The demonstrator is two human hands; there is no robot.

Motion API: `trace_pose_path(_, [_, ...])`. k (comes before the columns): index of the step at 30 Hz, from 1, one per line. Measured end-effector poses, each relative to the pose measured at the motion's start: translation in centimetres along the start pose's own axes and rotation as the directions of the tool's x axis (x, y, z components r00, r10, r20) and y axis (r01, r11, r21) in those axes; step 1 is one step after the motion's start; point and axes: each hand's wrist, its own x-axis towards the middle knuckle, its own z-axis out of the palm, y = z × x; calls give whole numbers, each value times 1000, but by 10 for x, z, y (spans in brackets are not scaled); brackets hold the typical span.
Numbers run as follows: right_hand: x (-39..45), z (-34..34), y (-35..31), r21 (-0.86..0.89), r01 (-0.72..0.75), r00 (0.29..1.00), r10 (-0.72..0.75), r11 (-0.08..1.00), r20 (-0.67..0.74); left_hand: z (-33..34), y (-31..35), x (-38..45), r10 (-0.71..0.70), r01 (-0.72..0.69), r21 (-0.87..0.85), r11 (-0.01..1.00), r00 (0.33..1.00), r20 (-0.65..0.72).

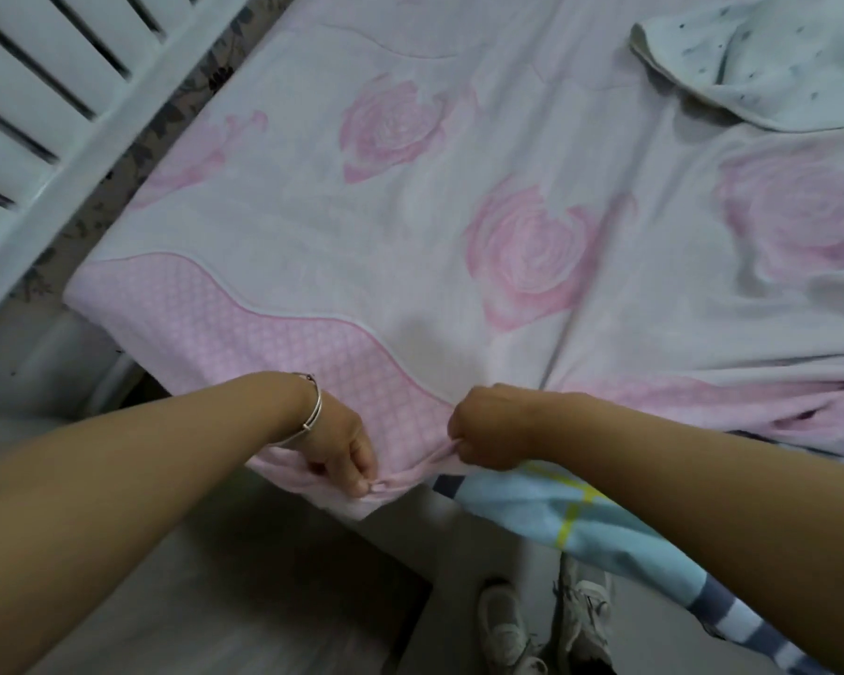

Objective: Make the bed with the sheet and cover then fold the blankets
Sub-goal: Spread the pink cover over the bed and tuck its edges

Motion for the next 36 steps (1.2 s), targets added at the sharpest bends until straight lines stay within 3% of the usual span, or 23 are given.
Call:
trace_pose_path(4, [-2,6,-11,133,26,987,-46,991,155,13,4,5,-119,111,224,968,993,20])
trace_pose_path(9, [-10,16,-2,347,-116,979,48,931,198,9,27,9,-109,91,390,916,994,26])
trace_pose_path(11, [-16,24,-6,520,-204,953,48,830,298,5,37,11,-85,75,387,919,996,6])
trace_pose_path(13, [-27,28,-10,717,-308,912,-22,626,410,-2,49,17,-44,44,254,966,999,-5])
trace_pose_path(14, [-33,26,-5,770,-293,932,-11,566,363,-5,58,18,-26,31,161,986,999,-31])
trace_pose_path(16, [-53,20,18,860,-231,970,173,455,169,-10,84,19,66,-57,58,997,985,-162])
trace_pose_path(17, [-63,16,36,902,-189,944,325,389,57,-13,98,18,138,-131,45,990,958,-250])
trace_pose_path(18, [-79,14,60,924,-146,871,489,354,-50,-15,117,19,214,-213,42,976,922,-323])
trace_pose_path(19, [-95,12,82,900,-161,770,622,405,-142,-15,134,20,294,-300,44,953,878,-378])
trace_pose_path(21, [-131,13,123,711,-416,594,761,567,-260,-11,171,25,412,-433,62,899,788,-458])
trace_pose_path(24, [-191,39,166,366,-764,480,847,531,-229,7,226,41,539,-571,119,813,659,-525])
trace_pose_path(27, [-238,80,190,231,-807,476,831,543,-289,27,279,70,696,-571,417,707,462,-550])
trace_pose_path(29, [-265,107,206,218,-801,483,817,557,-314,36,317,87,669,-414,525,743,479,-568])
trace_pose_path(32, [-270,116,220,134,-771,550,757,622,-351,36,343,102,461,-56,499,865,481,-746])
trace_pose_path(34, [-271,115,232,160,-706,582,694,690,-425,31,359,109,356,48,420,906,450,-819])
trace_pose_path(36, [-269,113,240,261,-594,633,642,761,-432,27,367,111,350,50,403,914,403,-845])
